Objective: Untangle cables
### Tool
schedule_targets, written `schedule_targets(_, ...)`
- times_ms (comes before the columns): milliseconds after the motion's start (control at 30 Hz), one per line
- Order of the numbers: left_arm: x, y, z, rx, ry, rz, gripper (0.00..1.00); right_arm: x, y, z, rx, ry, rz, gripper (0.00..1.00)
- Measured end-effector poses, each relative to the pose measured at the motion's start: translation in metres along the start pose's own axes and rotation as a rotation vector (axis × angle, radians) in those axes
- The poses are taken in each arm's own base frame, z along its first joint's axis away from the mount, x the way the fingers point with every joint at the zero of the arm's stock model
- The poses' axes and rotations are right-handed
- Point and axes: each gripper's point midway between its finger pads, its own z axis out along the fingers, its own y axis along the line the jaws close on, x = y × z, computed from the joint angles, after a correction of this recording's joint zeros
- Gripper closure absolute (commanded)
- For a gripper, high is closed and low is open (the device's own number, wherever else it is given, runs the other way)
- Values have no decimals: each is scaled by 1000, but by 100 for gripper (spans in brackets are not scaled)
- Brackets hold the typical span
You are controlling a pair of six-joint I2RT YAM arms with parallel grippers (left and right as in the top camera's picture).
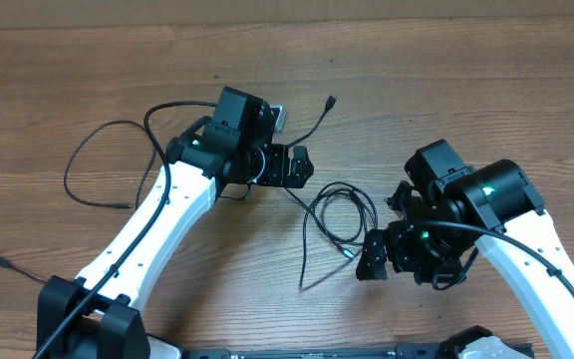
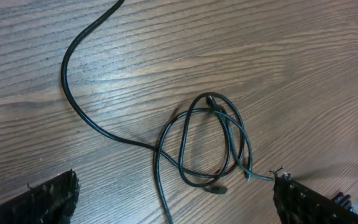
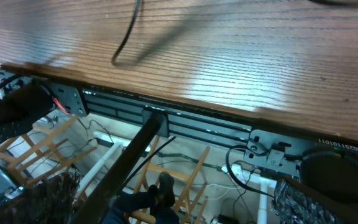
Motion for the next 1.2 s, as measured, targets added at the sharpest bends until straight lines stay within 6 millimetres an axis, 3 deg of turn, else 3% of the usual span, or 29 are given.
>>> schedule_targets(267,11,-20,0,102,48,118,0,-20,-9,-1,59,-92,109,0)
schedule_targets(467,45,-37,6,118,159,214,0,-24,-49,-9,268,-185,374,0)
schedule_targets(533,53,-40,7,108,184,220,0,-24,-66,-15,353,-232,480,0)
schedule_targets(633,57,-42,6,101,193,230,1,-25,-75,-21,392,-292,552,0)
schedule_targets(767,58,-50,-16,102,155,247,0,-19,-81,-36,379,-406,609,0)
schedule_targets(900,57,-61,-61,79,39,302,0,-3,-82,-56,297,-546,630,0)
schedule_targets(1033,70,-89,-96,80,-64,424,0,17,-83,-72,185,-681,657,0)
schedule_targets(1100,83,-105,-100,82,-73,501,0,26,-83,-78,127,-735,670,0)
schedule_targets(1200,105,-125,-88,55,-44,610,1,37,-83,-85,56,-798,688,0)
